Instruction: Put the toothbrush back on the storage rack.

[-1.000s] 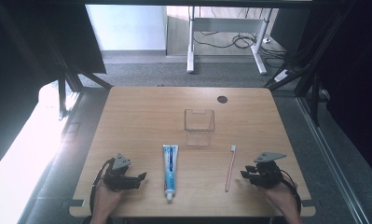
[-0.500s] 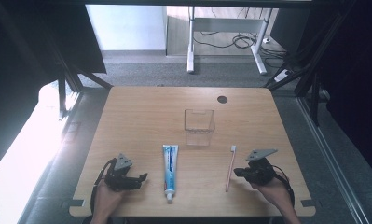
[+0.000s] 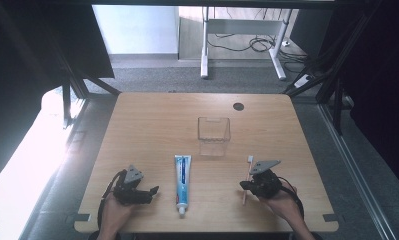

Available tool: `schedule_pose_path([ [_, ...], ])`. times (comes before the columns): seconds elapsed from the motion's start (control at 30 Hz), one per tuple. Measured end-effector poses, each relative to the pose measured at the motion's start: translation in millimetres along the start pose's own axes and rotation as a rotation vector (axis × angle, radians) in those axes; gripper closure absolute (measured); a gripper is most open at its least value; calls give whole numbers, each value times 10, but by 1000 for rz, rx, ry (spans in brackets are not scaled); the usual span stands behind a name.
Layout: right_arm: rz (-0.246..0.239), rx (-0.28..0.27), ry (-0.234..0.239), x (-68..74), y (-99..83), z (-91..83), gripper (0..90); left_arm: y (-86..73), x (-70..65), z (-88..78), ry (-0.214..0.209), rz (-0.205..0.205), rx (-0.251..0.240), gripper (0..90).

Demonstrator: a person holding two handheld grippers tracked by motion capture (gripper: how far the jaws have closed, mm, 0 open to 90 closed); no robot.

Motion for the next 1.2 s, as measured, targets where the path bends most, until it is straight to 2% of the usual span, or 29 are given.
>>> schedule_pose_path([
  [0.07,-2,24,5,35,-13,55,900,5,-2,2,1,1,-4,137],
  [0.27,14,51,10,48,-61,94,900,5,29,-9,16,-8,-7,138],
  [0.63,33,75,0,-9,-171,35,900,4,24,-5,19,-5,-2,138],
  [1.2,74,61,-33,-171,-337,-130,900,2,11,7,14,2,4,138],
])
Point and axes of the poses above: each handheld gripper's, and its own axes: z roughly forward along the jaws, y roughly out of its top, x roughly to its left, the point moved 8 cm from there along z, roughly forward along the jaws
